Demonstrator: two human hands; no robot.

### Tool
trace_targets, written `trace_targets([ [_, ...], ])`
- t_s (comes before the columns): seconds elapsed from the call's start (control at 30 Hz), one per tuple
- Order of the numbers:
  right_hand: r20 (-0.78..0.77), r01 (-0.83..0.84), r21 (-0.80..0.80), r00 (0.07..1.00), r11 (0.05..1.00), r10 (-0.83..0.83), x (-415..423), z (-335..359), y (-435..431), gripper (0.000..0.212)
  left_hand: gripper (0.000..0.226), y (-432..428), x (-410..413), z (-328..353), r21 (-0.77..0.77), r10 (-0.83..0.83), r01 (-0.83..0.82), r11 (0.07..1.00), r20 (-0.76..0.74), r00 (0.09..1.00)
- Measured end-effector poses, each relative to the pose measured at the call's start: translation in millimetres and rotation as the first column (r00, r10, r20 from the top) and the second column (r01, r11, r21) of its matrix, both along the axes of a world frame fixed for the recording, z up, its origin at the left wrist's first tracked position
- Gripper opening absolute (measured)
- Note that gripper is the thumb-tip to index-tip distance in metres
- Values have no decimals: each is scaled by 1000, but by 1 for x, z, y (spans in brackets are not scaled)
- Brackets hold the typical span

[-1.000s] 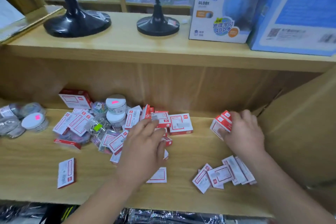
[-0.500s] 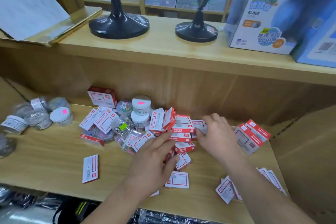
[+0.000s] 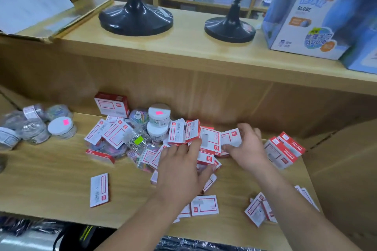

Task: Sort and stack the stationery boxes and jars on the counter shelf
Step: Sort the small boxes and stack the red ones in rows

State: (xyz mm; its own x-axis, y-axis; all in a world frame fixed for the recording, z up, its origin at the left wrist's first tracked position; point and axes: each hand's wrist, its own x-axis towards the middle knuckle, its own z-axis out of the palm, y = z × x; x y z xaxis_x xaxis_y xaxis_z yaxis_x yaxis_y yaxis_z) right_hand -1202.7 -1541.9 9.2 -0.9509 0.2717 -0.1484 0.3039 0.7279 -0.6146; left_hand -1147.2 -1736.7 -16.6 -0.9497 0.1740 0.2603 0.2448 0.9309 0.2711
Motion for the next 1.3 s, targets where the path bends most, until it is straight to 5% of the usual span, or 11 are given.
trace_targets([
  [0.07,-75,-27,0,997,1000,27,4,7,8,61,62,5,-4,-1,-51,9,-9,999,-12,1000],
  [0.23,-141,-126,290,975,949,173,30,13,38,50,57,17,-10,-1,-140,34,-39,989,-36,999],
  [0.43,-253,17,697,941,717,223,50,-1,79,51,56,25,-12,3,-37,26,-27,999,-41,999],
  [0.53,-300,49,620,937,783,178,54,1,86,47,55,32,-4,8,90,-41,49,995,-88,995],
  [0.7,-395,-129,179,899,975,191,57,13,76,25,49,66,4,-1,197,-231,225,954,10,973],
  [0.9,-371,-179,290,885,940,282,69,18,68,20,52,92,-9,-13,-6,-347,349,937,84,934],
  [1.07,-261,-284,-6,926,959,273,96,13,43,16,27,24,12,-3,158,-270,277,948,-68,961],
  [1.3,-106,-447,27,888,894,447,123,-14,-16,40,21,-50,72,-3,286,-41,52,957,-46,998],
])
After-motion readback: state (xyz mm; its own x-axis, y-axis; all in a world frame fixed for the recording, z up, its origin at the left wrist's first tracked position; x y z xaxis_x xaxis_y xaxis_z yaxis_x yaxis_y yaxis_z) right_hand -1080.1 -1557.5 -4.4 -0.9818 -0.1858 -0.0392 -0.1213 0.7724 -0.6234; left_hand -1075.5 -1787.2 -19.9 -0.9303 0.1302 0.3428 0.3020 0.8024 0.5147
